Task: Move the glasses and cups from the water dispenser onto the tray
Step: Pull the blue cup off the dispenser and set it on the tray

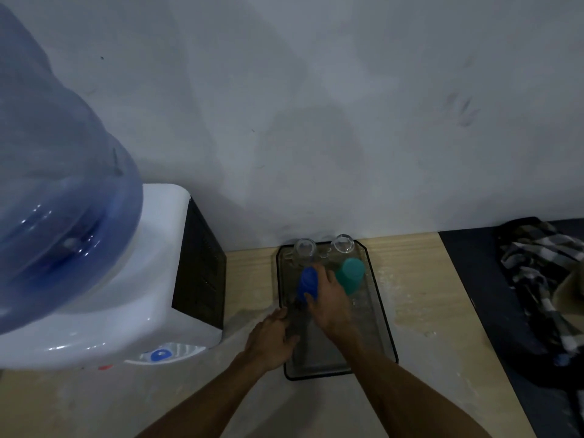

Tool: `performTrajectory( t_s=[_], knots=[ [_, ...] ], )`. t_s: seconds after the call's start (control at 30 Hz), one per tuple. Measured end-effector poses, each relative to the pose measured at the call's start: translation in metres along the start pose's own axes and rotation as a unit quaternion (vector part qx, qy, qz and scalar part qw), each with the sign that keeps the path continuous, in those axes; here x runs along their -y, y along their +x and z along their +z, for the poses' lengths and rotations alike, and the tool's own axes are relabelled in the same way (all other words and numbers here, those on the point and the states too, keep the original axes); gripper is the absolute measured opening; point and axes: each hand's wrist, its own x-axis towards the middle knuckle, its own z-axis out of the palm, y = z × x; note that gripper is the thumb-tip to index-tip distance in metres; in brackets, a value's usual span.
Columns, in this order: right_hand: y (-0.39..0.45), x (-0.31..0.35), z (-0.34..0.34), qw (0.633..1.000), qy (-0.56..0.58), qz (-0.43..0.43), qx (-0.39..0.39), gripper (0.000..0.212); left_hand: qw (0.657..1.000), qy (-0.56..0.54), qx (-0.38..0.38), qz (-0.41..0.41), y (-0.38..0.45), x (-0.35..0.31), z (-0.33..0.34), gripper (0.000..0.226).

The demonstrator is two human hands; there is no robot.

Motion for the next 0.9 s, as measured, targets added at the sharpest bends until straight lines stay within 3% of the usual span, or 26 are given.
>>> performTrajectory(
  t_s=[0.2, 0.4, 0.5, 0.6, 0.73, 0.8, 0.9],
  knots=[
    [0.001, -0.004, 0.004, 0.999, 0.023, 0.022, 0.012, 0.072, 1.000, 0.006, -0.020, 0.010, 0.003, 0.001, 0.002, 0.068],
    [0.002, -0.006, 0.003, 1.000, 0.010, -0.008, 0.027, 0.080, 0.996, -0.036, -0.076, 0.019, 0.004, -0.016, -0.009, 0.042],
    [-0.003, -0.015, -0.008, 0.996, -0.027, -0.077, -0.019, 0.071, 0.985, -0.050, -0.163, 0.027, 0.014, -0.029, -0.014, 0.044],
    [-0.005, -0.025, -0.025, 0.989, -0.055, -0.093, -0.100, 0.062, 0.974, -0.076, -0.210, 0.044, 0.027, -0.048, -0.028, 0.065],
    [0.015, -0.040, -0.047, 0.990, -0.112, -0.005, -0.090, 0.077, 0.988, -0.010, -0.143, 0.060, 0.043, -0.075, -0.042, 0.100],
    [0.026, -0.047, -0.052, 0.992, -0.115, 0.021, -0.037, 0.082, 0.992, 0.028, -0.107, 0.060, 0.050, -0.082, -0.044, 0.095],
    [0.035, -0.052, -0.052, 0.993, -0.111, 0.038, -0.005, 0.078, 0.992, 0.041, -0.111, 0.054, 0.058, -0.085, -0.048, 0.071]
  ],
)
